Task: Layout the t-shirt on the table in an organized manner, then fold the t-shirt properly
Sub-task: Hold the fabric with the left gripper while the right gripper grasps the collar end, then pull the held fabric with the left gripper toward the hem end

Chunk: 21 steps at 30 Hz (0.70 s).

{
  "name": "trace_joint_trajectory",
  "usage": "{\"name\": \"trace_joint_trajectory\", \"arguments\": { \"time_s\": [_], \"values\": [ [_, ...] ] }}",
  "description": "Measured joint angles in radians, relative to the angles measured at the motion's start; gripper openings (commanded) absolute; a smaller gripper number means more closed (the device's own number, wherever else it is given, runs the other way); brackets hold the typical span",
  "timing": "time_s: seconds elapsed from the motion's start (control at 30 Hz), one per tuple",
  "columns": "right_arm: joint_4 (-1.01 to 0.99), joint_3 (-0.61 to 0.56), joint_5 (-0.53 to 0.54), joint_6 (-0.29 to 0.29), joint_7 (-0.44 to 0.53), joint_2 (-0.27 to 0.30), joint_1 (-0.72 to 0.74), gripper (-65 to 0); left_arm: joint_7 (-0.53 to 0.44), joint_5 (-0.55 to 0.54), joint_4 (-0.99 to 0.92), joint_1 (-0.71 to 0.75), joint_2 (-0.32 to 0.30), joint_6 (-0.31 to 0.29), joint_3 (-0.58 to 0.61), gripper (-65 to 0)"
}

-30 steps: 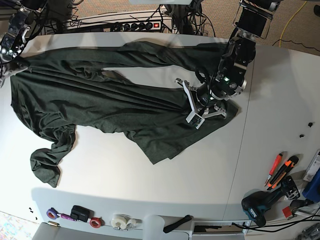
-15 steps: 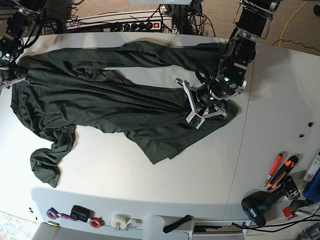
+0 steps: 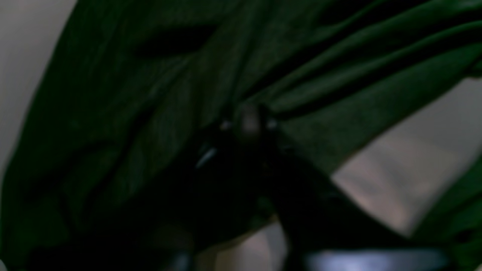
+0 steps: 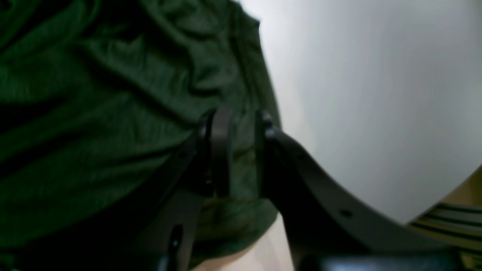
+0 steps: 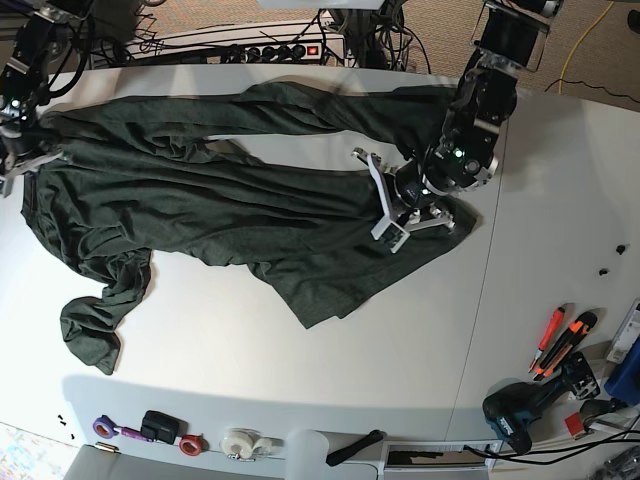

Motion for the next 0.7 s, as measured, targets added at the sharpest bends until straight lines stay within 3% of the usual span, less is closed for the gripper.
{"name": "trace_joint_trajectory", "arguments": {
  "time_s": [0.17, 0.37, 0.57, 0.7],
  "values": [
    [0.000, 0.000, 0.000, 0.037, -0.003, -0.060, -0.042, -54.4, 0.009, -0.004, 0.127, -0.012, 0.006, -0.026, -0.024, -50.7],
    [0.000, 0.000, 0.036, 0.081, -0.012, -0.109, -0.061, -54.4, 0.013, 0.028, 0.143, -0.002, 0.005, -0.026, -0.124, -51.1],
    [0.000, 0.000, 0.005, 0.082, -0.015, -0.111, -0.060, -54.4, 0.027, 0.030, 0.140, 0.020, -0.095, -0.023, -0.153, -56.6],
    [-0.002, 0.000, -0.036, 0.083, -0.019, -0.111, -0.060, -54.5, 0.024, 0.025, 0.099, 0.043, -0.114, -0.022, -0.153, -56.6]
  ]
}}
